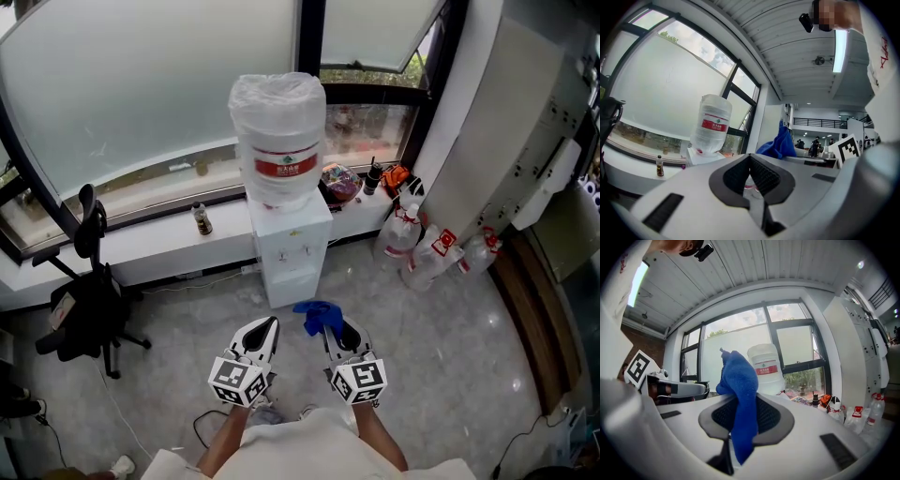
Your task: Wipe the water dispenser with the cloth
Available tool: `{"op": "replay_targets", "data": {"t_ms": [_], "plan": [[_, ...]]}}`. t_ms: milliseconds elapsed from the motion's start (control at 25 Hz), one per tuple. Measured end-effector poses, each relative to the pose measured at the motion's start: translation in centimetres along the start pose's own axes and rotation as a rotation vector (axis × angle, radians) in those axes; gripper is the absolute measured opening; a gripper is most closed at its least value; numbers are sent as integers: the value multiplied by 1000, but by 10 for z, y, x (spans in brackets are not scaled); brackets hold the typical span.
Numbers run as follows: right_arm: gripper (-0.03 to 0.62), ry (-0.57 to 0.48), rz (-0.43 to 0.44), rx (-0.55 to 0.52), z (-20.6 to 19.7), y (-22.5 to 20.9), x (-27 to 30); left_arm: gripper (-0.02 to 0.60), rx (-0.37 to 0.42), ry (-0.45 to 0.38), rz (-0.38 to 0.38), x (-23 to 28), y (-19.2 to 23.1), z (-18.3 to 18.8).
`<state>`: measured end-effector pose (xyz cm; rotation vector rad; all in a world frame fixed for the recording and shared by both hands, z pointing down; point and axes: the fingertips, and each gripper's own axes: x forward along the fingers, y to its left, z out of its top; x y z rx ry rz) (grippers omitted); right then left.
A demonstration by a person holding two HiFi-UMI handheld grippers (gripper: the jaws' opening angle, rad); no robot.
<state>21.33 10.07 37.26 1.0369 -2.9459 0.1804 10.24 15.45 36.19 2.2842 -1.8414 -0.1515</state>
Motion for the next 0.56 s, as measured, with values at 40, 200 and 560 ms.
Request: {"op": "replay_targets", "data": {"t_ms": [40,200,560], "plan": [[91,-4,-2,-1,1,-2,0,11,3,-3,-2,1,-1,1],[91,-21,-9,-2,6,-6,-4,9,15,-5,-12,4,-9,2],[91,-20,-11,7,4,-7,-8,11,21,1,-19,5,-13,2]]}}
